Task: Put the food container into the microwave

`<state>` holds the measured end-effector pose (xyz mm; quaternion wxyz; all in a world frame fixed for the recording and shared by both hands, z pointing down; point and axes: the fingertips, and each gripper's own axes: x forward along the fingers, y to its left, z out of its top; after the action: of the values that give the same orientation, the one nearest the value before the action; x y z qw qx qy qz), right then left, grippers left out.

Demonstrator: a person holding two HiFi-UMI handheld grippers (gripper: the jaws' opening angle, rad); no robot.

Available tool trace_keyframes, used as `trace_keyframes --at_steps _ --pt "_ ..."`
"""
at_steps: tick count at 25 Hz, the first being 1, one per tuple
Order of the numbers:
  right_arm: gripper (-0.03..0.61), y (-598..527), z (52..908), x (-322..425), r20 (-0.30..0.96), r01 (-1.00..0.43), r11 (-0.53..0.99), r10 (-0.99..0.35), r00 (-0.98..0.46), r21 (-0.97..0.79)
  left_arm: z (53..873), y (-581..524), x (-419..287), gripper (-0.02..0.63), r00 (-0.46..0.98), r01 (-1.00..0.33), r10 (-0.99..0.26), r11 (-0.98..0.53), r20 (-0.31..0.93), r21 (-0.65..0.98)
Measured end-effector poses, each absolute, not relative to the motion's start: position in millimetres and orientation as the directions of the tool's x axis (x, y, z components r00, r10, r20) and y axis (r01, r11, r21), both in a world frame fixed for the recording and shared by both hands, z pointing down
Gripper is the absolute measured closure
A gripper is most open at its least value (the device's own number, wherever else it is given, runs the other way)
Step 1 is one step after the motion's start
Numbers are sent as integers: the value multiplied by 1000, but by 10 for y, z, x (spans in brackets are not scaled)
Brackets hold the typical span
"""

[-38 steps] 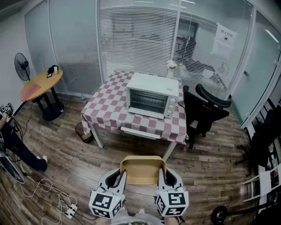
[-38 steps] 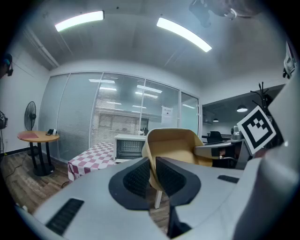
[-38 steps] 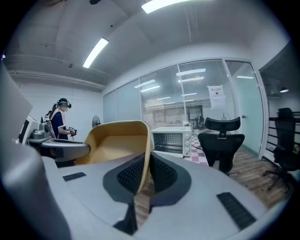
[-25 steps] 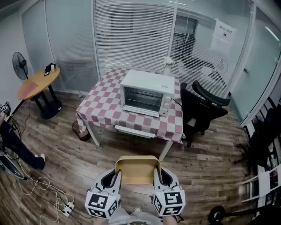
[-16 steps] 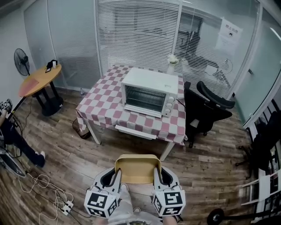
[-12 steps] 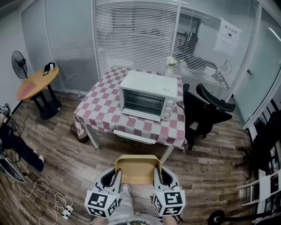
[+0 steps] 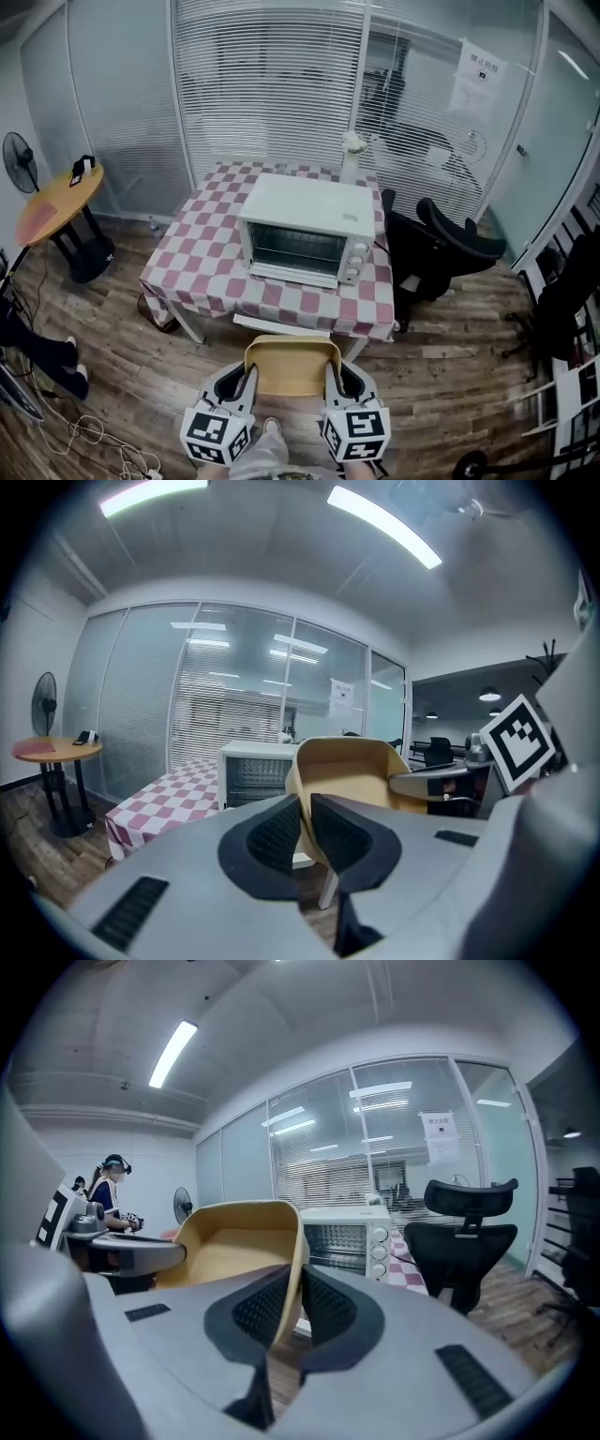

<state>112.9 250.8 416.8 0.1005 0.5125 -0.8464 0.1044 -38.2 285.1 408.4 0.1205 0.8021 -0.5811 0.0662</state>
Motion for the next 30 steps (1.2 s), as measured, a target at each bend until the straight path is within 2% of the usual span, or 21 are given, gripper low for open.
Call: trace_keyframes --at_steps 17,30 --pt "557 1756 4156 664 275 -909 413 -868 -414 -64 4051 2043 -857 574 349 -937 -909 -332 229 110" --pt "557 1601 4281 599 317 -920 386 -866 -386 -66 4176 1833 -935 575 375 -926 -891 -348 255 145"
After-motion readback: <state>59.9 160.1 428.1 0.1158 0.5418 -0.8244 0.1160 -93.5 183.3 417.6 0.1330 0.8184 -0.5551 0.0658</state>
